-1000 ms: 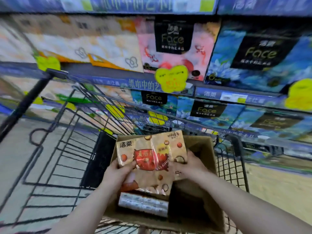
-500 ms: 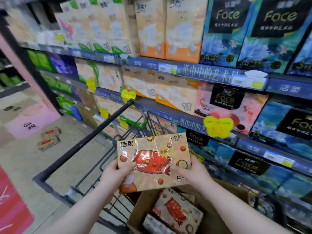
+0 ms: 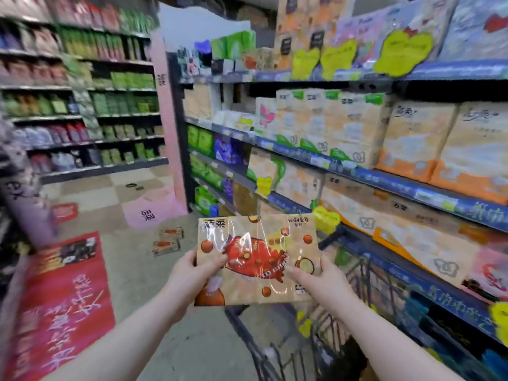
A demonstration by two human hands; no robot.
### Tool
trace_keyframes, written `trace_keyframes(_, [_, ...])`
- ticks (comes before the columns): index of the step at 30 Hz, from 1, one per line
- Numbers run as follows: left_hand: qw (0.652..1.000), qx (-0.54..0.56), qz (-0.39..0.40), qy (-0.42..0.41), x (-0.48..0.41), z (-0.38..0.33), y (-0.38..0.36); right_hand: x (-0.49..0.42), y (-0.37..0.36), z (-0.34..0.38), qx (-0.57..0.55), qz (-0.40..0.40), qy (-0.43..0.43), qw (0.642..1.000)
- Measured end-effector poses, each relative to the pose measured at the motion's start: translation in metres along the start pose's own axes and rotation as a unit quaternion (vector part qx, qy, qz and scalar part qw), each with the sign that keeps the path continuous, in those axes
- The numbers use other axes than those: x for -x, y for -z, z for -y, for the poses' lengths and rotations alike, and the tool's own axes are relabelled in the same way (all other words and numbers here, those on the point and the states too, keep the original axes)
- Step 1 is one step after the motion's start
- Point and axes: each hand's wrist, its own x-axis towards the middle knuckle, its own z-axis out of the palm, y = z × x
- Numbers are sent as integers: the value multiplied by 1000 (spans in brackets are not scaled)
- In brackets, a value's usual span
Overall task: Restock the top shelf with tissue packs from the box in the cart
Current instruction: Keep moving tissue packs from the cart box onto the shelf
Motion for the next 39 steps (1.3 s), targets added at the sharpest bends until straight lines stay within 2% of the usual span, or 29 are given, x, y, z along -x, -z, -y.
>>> trace_keyframes(6, [996, 2, -79, -49, -20, -15, 149, -22, -128, 92, 7, 60, 52, 997])
trace_keyframes(12, [991, 15, -124, -43, -51, -23, 243, -45, -211, 154, -3, 104, 77, 992])
trace_keyframes(21, [983, 6, -181, -44, -146, -31, 312, -135, -293, 213, -12, 142, 91, 986])
trace_keyframes(31, [972, -36, -218, -79, -327, -70, 354, -319, -366, 277, -28, 172, 121, 977])
trace_keyframes(35, [969, -45, -219, -109, -393, -91, 361, -381, -381, 302, -29, 162, 129, 978])
trace_keyframes(39, [975, -31, -196, -99, -453, -98, 364, -432, -393, 310, -22, 153, 117, 981])
